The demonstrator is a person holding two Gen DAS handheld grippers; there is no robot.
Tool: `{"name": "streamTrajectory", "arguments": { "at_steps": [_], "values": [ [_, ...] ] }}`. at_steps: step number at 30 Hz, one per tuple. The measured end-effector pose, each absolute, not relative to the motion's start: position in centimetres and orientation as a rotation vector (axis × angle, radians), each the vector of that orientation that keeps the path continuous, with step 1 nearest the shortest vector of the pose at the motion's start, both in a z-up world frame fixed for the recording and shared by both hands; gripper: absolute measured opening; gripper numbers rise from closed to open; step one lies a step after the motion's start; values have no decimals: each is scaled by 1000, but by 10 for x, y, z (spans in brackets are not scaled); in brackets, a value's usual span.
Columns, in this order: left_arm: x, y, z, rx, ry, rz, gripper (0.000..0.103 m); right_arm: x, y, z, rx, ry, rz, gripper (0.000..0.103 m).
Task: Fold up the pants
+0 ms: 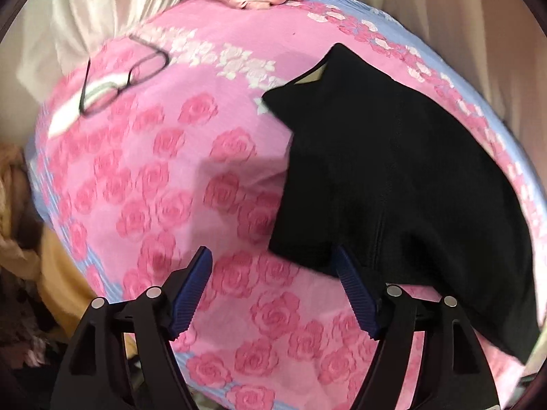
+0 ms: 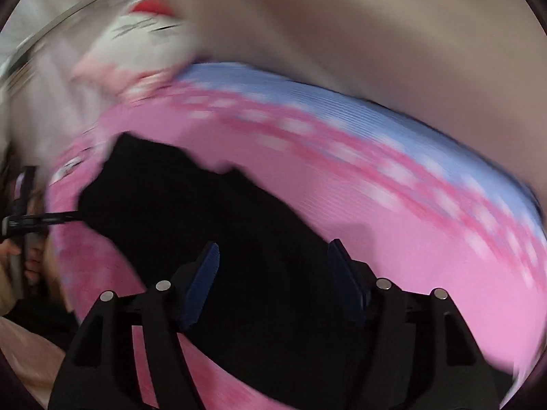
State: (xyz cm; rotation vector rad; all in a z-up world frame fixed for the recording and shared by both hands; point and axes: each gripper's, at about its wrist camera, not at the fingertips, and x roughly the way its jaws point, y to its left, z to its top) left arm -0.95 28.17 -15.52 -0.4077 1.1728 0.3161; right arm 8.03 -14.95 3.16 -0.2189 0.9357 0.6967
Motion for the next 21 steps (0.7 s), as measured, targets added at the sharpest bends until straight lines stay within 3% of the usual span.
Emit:
{"name": "streamTrajectory", "arguments": {
  "at_steps": [4, 6, 11, 14, 15, 17, 21],
  "values": [
    [-28, 295, -162, -500, 1164, 282, 72, 79, 7, 16, -446, 956, 939, 66],
    [-40, 303, -159, -456, 1155, 291, 72, 52, 76, -2, -652, 879, 1071, 66],
    [-61, 324, -148, -245, 1134, 347, 72, 1, 145, -66, -1013, 797, 1150, 67],
    [-64, 334, -147, -179, 1125, 345, 72, 18, 152, -71, -946, 922, 1190, 33],
    [-61, 336, -147, -155, 1128, 338, 72, 32, 153, -62, -889, 976, 1169, 10],
    [-53, 336, -148, -112, 1128, 310, 72, 70, 143, -26, -703, 1030, 1137, 7],
    [-29, 335, -139, -67, 1074, 226, 72, 154, 110, 57, -463, 934, 926, 6]
  ]
}}
